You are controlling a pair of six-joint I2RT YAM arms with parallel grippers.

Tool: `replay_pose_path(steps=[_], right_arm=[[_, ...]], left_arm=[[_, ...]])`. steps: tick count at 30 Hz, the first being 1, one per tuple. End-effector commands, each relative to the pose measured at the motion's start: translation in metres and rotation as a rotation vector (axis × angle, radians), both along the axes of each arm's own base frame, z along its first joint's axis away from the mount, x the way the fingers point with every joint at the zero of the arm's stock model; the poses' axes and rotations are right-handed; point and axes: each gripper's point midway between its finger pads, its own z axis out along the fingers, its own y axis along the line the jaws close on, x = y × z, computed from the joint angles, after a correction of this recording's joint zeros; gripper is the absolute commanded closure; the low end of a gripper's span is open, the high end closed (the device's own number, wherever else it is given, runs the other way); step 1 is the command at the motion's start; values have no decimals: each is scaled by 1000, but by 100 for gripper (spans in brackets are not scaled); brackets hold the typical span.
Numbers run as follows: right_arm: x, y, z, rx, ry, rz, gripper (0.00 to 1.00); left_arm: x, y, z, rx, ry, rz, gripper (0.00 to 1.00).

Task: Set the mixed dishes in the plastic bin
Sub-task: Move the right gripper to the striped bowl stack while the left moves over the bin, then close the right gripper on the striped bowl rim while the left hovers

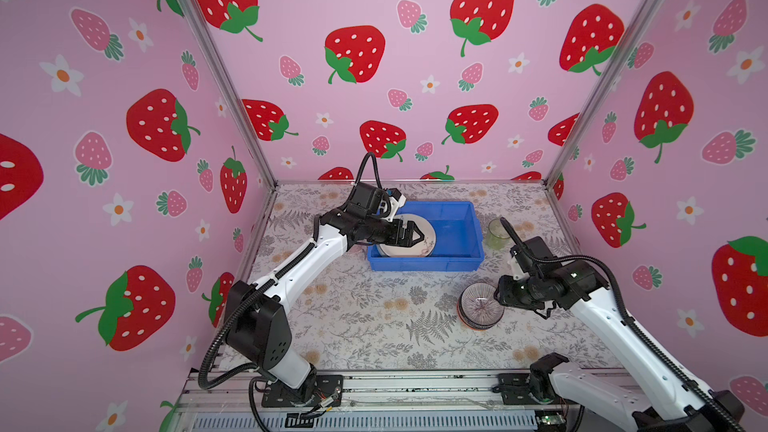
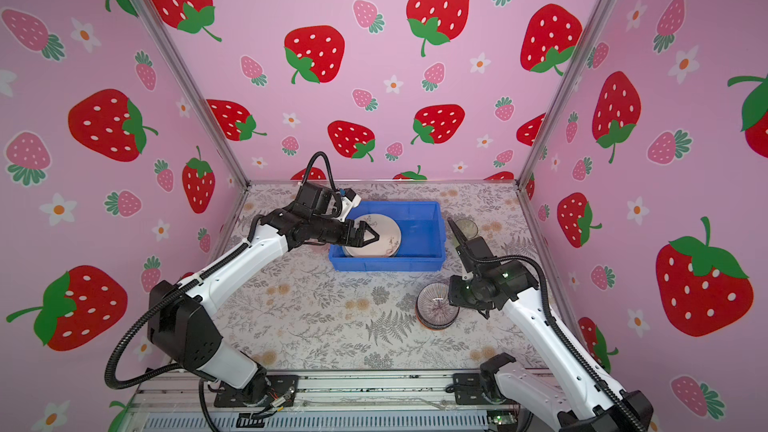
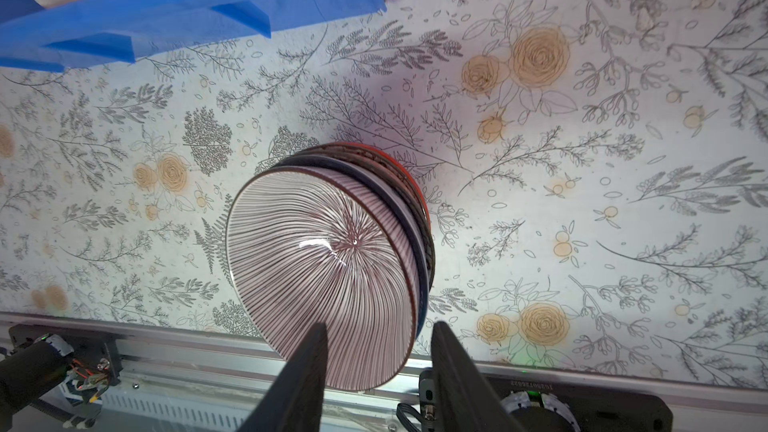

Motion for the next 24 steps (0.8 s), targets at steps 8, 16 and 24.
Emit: replay_pose_path(steps=[8, 16, 24], right_arm=[[-10, -5, -18, -63, 47, -9, 63], [-8, -2, -24, -73, 56, 5, 67], [-6, 0, -28, -86, 64, 19, 68]], left_arm=[[-2, 0, -2, 8, -7, -13, 1], [-2, -1, -4, 13, -3, -14, 1], [-3, 0, -6, 17, 2, -15, 1]])
